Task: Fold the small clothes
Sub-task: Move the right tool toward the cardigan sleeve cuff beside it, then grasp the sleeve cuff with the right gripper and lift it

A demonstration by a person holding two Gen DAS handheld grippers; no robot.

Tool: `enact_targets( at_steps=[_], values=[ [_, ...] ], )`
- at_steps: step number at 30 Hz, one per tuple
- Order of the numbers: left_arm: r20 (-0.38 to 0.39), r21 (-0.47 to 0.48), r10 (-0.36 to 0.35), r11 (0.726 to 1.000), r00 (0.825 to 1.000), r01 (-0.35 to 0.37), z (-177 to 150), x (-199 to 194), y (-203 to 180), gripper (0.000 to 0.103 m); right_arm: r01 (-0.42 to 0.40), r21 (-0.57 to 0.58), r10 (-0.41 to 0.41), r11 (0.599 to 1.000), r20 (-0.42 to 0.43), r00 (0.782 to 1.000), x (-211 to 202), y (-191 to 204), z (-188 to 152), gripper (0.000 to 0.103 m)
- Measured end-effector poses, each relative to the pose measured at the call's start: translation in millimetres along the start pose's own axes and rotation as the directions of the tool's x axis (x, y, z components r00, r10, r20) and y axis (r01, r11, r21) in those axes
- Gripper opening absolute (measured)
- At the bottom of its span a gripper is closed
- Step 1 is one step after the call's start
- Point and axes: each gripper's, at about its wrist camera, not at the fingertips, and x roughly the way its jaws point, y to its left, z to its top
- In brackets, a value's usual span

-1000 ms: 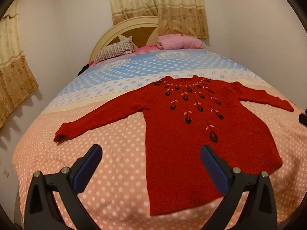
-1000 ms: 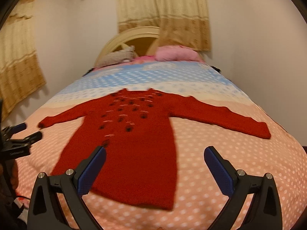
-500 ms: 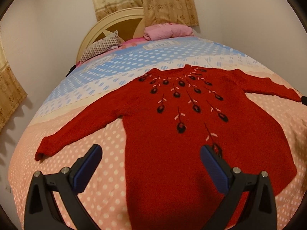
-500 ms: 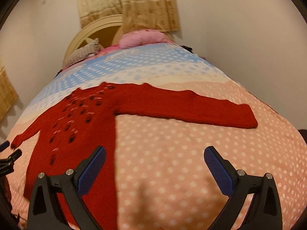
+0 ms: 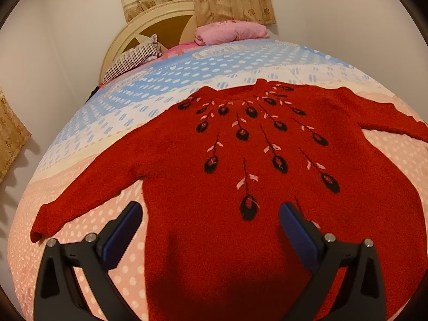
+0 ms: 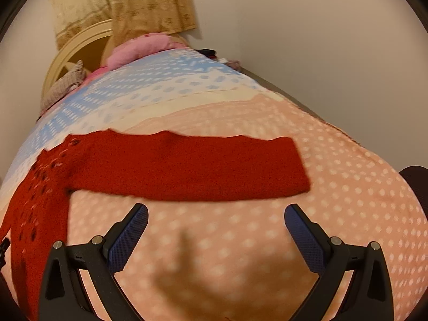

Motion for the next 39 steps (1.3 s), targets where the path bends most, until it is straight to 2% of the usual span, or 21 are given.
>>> enact_targets(
  at_steps=[4,8,10,11,12,15,19,21,22,23,26,39],
  values=[
    [0.000,0.022,0.033,0.999,0.999,-0.033,4,10,-6,0.103,0.040,0.057,-0.039,0.998,-0.012,0.999,20,-29,13,0.102],
    [-0.013,0.020,0.033,0.999,0.999,-0.033,6,19,-7,0.103,0.065,0.124,-0.060,0.990,-0.049,0.997,42,-57,23,0.100],
    [-0.020,0.024,0.038,0.999,0.999,-0.037,5,23,-9,0.103,0.071,0.142,-0.062,0.987,-0.064,0.996,53,-67,28,0.091],
    [-0.020,0.026,0.042,0.999,0.999,-0.041,5,24,-9,0.103,0.063,0.153,-0.052,0.986,-0.078,0.996,59,-72,30,0.081],
    [-0.021,0.028,0.044,0.999,0.999,-0.043,4,25,-9,0.103,0.052,0.174,-0.036,0.983,-0.096,0.995,66,-77,31,0.078],
    [-0.024,0.031,0.044,0.999,0.999,-0.043,4,28,-9,0.103,0.041,0.222,-0.019,0.974,-0.101,0.995,79,-89,30,0.075],
    [-0.032,0.025,0.036,0.999,0.999,-0.035,2,31,-7,0.103,0.029,0.197,-0.015,0.980,-0.072,0.997,78,-88,28,0.067],
    [-0.036,0.022,0.032,0.999,0.999,-0.031,1,33,-6,0.103,0.010,0.177,0.001,0.984,-0.061,0.998,76,-87,30,0.052],
    [-0.038,0.021,0.031,0.999,0.999,-0.030,1,33,-6,0.103,-0.029,0.173,0.039,0.984,-0.056,0.998,75,-88,31,0.028],
    [-0.038,0.018,0.028,0.999,0.999,-0.027,0,33,-6,0.103,-0.046,0.173,0.057,0.984,-0.057,0.997,75,-87,32,0.019],
    [-0.037,0.014,0.025,1.000,0.999,-0.024,0,33,-4,0.103,-0.062,0.164,0.073,0.985,-0.060,0.996,74,-83,33,0.013],
    [-0.024,-0.005,0.015,1.000,1.000,-0.015,1,28,7,0.103,-0.093,0.117,0.093,0.989,0.000,0.996,42,-54,60,0.010]
  ],
)
